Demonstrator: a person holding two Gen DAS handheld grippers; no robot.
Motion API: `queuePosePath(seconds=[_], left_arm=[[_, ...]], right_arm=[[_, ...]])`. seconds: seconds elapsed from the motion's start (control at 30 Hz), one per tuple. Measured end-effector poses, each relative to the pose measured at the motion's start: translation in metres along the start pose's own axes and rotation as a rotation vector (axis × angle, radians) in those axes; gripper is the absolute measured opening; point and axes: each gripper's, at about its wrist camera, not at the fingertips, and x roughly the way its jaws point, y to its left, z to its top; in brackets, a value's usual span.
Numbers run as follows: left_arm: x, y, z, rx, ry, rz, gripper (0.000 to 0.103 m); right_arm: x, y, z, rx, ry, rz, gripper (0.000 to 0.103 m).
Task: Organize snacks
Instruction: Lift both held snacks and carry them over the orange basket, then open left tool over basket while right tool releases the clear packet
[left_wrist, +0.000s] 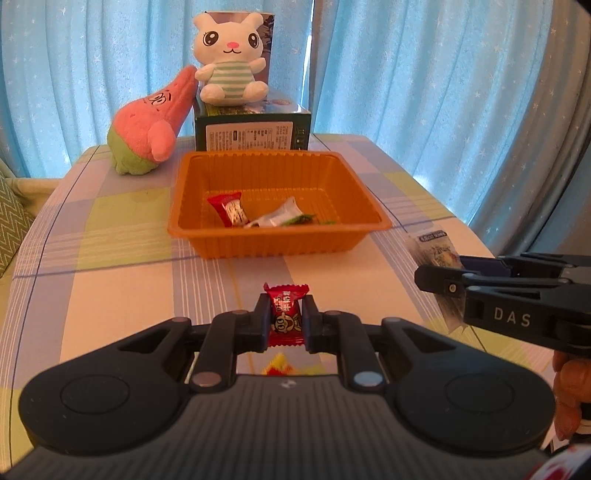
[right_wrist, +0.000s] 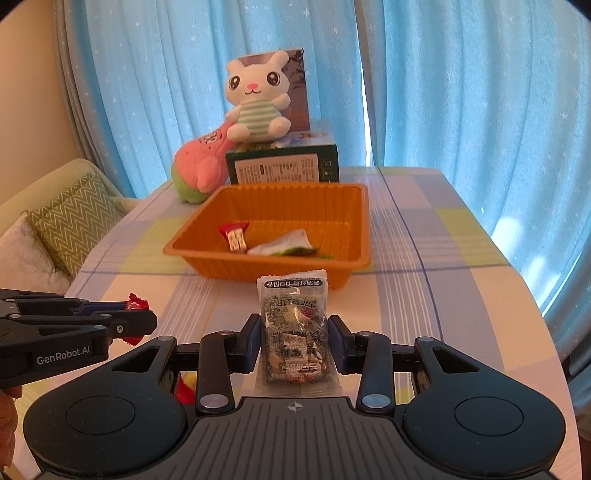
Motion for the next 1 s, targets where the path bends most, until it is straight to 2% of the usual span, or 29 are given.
queuePosePath(seconds=[0.5, 0.7, 0.93, 0.97, 1.0], left_arm=[[0.067, 0.045, 0.092, -0.023, -0.047, 0.035, 0.015], [0.093, 0.061, 0.108, -0.018, -0.035, 0.056, 0.015], [0.12, 0.07, 0.111, -0.033, 0.002, 0.056, 0.016], [0.122, 0.072, 0.111, -0.042, 0.005, 0.056, 0.022], [0.124, 0.074, 0.111, -0.052, 0.01, 0.05, 0.04]], right_arm=[[0.075, -0.021, 0.082, 0.038, -0.027, 0.006, 0.039], [0.098, -0.024, 0.096, 0.051, -0.009, 0.0, 0.039], [0.11, -0.029, 0.101, 0.076, -0.001, -0.002, 0.039], [0.111, -0.029, 0.101, 0.079, -0.001, -0.001, 0.039], [0.111, -0.03, 0.101, 0.082, -0.001, 0.0, 0.039]])
